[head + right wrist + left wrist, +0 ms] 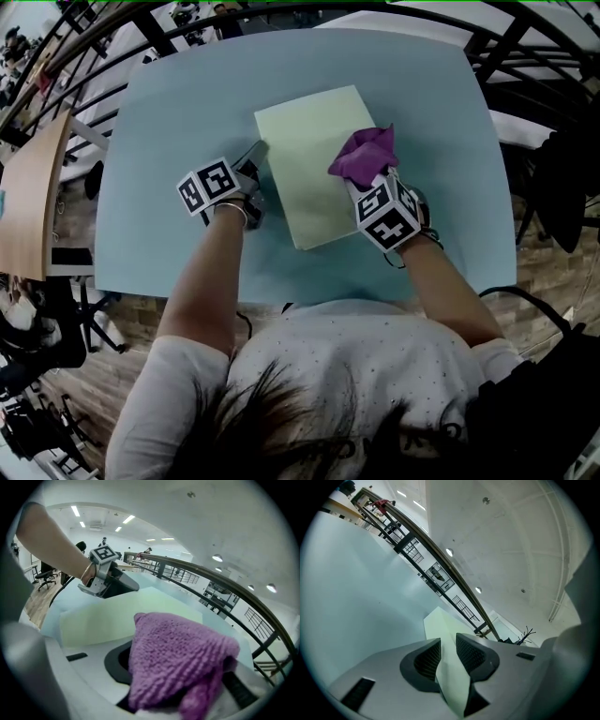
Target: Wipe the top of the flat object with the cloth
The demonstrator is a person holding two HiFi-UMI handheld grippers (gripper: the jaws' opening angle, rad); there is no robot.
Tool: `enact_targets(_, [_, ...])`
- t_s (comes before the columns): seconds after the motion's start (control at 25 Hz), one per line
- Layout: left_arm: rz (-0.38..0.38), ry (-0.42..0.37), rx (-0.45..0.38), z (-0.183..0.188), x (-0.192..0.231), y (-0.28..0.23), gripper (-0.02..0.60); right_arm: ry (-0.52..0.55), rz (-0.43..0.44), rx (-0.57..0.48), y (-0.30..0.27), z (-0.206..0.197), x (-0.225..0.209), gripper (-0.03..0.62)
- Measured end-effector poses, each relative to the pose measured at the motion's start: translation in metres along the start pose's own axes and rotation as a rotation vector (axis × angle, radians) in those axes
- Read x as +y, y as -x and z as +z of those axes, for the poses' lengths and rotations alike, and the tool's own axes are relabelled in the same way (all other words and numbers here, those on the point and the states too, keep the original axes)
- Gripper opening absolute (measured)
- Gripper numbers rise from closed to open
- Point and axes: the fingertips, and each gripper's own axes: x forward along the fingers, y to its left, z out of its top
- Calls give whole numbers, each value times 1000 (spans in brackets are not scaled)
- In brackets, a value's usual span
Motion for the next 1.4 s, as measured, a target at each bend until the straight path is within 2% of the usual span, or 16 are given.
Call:
enact_targets(0.28, [11,-21,-18,-2,-12,-6,101,-110,-109,-20,26,-37,-46,32])
enact_targets(0.44, [11,-24,-19,-2,-11,-6,101,-161,-138,-54,27,-41,-49,32])
enact_targets(0.6, [4,-14,-16,-3,-5,-2,101,-257,-159,-98,29,-46,-52,32])
enact_targets(0.76, [16,-26,-33,0,0,0,101,-270,-267,-45,36,-53,-72,32])
enact_targets(0.84, [7,-17,-32,1,2,2,101,-289,-286,-84,46,-43,-75,31])
enact_targets(0.92, [-8,-10,-32,2,3,3,94,-332,-219,-242,57,-5,-61,31])
enact_targets(1.0, [-18,-2,-25,3,4,2,94,-361,-83,-415,63,45,-30,31])
enact_targets(1.08, [-32,17,-9,3,4,1,94,-370,72,-483,58,86,15,31])
enact_targets(1.16, [-51,40,10,3,5,1,94,-346,200,-421,37,106,62,31])
enact_targets(1.24, [-68,61,30,4,7,2,94,-291,274,-293,9,107,104,31])
enact_targets(1.32, [-93,96,53,6,11,6,94,-232,301,-174,-12,100,132,31])
enact_targets(1.4, [-110,129,67,10,13,8,94,-170,291,-109,-21,95,144,31])
